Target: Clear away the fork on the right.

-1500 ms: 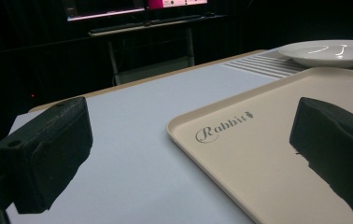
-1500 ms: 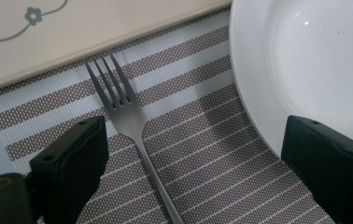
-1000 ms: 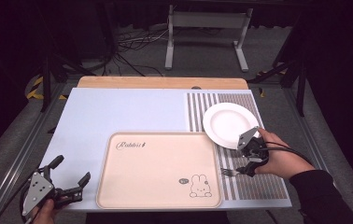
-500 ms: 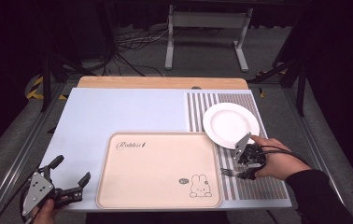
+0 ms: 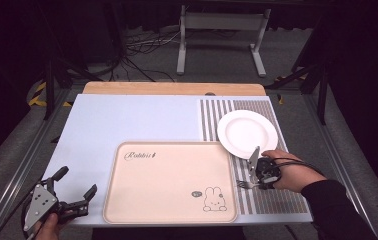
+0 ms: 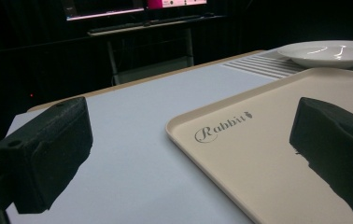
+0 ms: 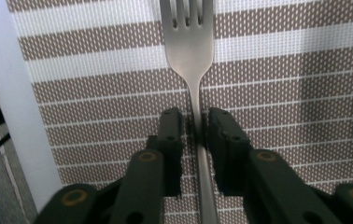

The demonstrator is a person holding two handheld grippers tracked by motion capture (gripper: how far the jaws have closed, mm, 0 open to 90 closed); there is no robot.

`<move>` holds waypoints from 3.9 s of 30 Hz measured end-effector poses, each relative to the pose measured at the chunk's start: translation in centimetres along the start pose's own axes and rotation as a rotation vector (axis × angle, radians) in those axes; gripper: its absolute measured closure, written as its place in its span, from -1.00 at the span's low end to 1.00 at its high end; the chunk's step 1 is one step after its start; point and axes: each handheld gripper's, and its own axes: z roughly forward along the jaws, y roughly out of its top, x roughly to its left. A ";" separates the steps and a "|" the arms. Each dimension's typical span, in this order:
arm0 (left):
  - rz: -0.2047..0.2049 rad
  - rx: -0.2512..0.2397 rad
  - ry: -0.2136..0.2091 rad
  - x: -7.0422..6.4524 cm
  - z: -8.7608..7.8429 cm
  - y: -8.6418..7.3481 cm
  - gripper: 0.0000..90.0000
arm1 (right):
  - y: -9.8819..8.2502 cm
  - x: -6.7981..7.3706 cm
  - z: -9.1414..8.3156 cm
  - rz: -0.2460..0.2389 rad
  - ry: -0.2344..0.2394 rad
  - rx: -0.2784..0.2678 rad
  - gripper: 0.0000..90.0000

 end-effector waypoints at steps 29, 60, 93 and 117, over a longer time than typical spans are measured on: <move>-0.012 -0.005 0.000 0.1 0.0 0.0 -1.00 | 0.6 0.1 0.3 -0.083 -0.021 0.050 0.92; -0.019 -0.006 -0.001 0.1 -0.1 0.0 -1.00 | 2.1 0.6 -6.8 -0.022 -0.136 -0.096 0.92; -0.005 -0.010 0.001 0.1 -0.1 0.1 -1.00 | 9.9 1.5 -9.4 0.306 -0.077 -0.312 0.92; 0.002 -0.009 0.006 0.1 0.0 0.1 -1.00 | 12.6 1.7 -9.1 0.540 -0.033 -0.349 0.92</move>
